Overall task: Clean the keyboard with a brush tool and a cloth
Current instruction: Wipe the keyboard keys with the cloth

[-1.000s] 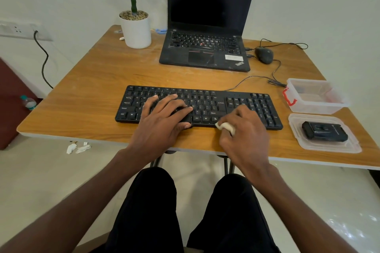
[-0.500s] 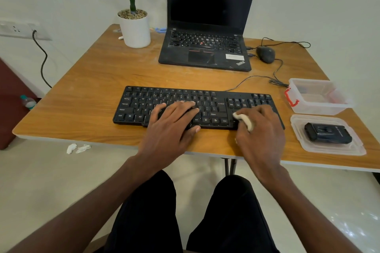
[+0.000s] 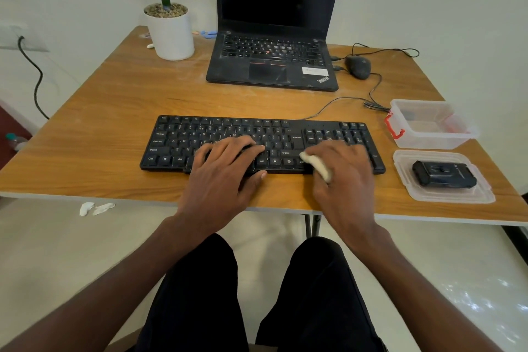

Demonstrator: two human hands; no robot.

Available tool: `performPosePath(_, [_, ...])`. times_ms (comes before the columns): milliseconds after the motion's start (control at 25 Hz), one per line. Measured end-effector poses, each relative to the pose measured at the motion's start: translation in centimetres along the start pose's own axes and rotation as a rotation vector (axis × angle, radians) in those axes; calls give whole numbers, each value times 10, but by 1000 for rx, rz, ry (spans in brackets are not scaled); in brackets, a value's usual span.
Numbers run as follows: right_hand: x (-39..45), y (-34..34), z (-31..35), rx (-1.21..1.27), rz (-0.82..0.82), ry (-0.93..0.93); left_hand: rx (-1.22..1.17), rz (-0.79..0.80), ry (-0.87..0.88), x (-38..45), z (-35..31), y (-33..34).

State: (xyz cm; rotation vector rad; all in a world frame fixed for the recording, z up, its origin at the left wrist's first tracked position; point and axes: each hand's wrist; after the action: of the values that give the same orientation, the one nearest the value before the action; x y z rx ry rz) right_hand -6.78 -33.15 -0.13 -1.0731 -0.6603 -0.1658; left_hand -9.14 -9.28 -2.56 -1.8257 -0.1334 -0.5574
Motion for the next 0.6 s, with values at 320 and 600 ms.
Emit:
performPosePath(320, [-4,0,2,17,-48,-47,0,6,-27,0,-1,0])
performPosePath(600, [-16,9,15,49,-122,45,-2,12,-30,1,-2,-1])
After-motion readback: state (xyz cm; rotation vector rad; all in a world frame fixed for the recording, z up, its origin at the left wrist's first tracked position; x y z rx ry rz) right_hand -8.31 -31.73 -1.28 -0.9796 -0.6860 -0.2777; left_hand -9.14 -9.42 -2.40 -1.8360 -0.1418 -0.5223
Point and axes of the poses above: each hand's wrist, its own x-axis towards the middle knuckle, its own y-axis out of the palm, z = x × y, and after that the axes turned 2 degrees about -x, right-handed
